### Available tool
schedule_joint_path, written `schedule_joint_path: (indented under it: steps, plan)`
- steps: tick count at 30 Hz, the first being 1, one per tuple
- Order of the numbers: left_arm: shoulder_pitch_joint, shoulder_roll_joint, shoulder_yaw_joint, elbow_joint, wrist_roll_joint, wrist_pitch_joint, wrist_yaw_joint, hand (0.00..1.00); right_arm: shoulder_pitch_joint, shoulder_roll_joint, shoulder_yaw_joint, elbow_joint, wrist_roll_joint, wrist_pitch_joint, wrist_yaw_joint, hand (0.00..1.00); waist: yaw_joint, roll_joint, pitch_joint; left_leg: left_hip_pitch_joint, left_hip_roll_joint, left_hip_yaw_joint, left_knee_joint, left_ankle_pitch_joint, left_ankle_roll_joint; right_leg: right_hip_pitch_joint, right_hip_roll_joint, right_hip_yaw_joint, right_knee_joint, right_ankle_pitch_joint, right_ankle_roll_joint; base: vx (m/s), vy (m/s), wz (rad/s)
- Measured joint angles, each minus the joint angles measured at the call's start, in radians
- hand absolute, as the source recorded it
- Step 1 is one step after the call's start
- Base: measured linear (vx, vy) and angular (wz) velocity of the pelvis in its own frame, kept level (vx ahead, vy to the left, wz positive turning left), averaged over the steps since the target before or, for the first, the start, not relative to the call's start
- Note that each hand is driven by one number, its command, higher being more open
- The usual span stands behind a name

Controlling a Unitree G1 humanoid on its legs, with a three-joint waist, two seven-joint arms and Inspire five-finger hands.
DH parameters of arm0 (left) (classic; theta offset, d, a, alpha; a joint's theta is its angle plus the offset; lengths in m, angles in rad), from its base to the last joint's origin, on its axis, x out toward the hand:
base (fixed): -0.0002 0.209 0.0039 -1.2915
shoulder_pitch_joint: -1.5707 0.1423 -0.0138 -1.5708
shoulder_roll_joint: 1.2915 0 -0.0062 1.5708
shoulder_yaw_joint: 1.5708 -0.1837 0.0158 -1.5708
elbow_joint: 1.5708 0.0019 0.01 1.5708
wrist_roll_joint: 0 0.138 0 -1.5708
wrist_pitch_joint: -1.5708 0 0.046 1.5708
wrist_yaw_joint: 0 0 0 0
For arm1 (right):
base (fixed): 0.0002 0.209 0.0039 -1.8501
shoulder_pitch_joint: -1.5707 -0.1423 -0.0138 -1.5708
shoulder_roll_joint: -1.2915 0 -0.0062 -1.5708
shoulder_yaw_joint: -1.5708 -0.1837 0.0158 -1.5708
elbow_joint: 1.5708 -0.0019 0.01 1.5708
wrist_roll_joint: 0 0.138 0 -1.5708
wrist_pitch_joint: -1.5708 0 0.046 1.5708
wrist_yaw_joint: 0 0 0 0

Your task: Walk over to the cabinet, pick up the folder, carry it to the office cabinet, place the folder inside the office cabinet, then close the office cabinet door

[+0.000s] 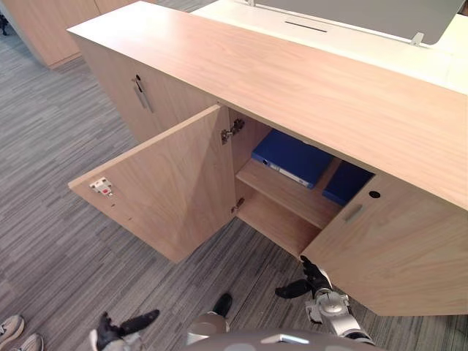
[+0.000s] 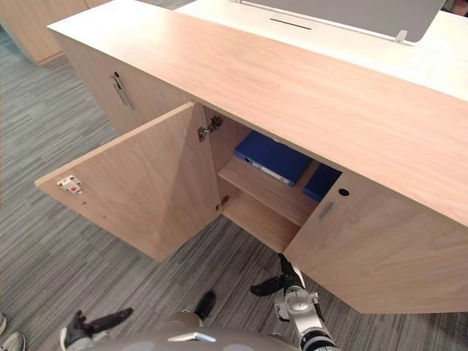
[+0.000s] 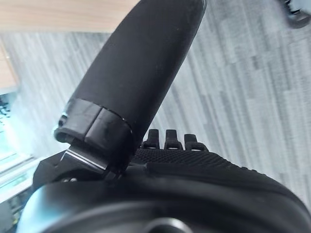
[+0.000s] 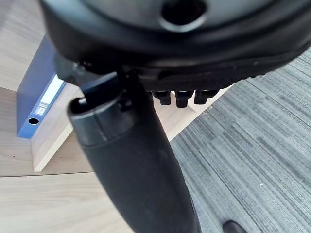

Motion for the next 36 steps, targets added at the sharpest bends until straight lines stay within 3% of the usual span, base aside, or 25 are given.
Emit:
schedule_joint_path:
  steps: [7,17,29,36]
  plan:
    - [-0.036,0.147,0.030,-0.101,-0.011,-0.036,-0.006,1.00,0.005,-0.038,0.001,-0.004,0.001,0.000,0.007,1.00,0.000,0.005,0.003,0.012,0.005,0.014,-0.009,0.001,0.002,-0.001,0.001,0.018,-0.001,-0.001,-0.008,0.00,-0.016,-0.06]
    - [-0.060,0.173,0.032,-0.199,-0.009,-0.043,-0.009,1.00,0.008,-0.058,0.000,-0.007,0.001,0.000,0.018,1.00,-0.001,0.007,0.004,0.031,0.015,0.055,-0.020,-0.001,0.006,-0.007,0.004,0.061,-0.003,0.004,-0.010,0.01,-0.036,-0.12]
    - [-0.101,0.258,-0.021,-0.284,0.015,-0.044,-0.030,1.00,0.046,-0.057,0.000,-0.027,0.000,0.000,0.034,1.00,-0.007,0.012,0.006,0.049,0.026,0.105,-0.026,-0.005,0.011,-0.010,0.008,0.112,-0.003,0.011,-0.020,-0.01,-0.026,-0.12]
    - [-0.105,0.286,-0.120,-0.312,0.034,-0.045,-0.054,1.00,0.050,-0.057,-0.001,-0.028,-0.001,0.000,0.035,1.00,-0.012,0.013,0.005,0.054,0.027,0.128,-0.026,-0.010,0.013,-0.013,0.008,0.135,-0.012,0.019,-0.020,0.01,-0.016,-0.10]
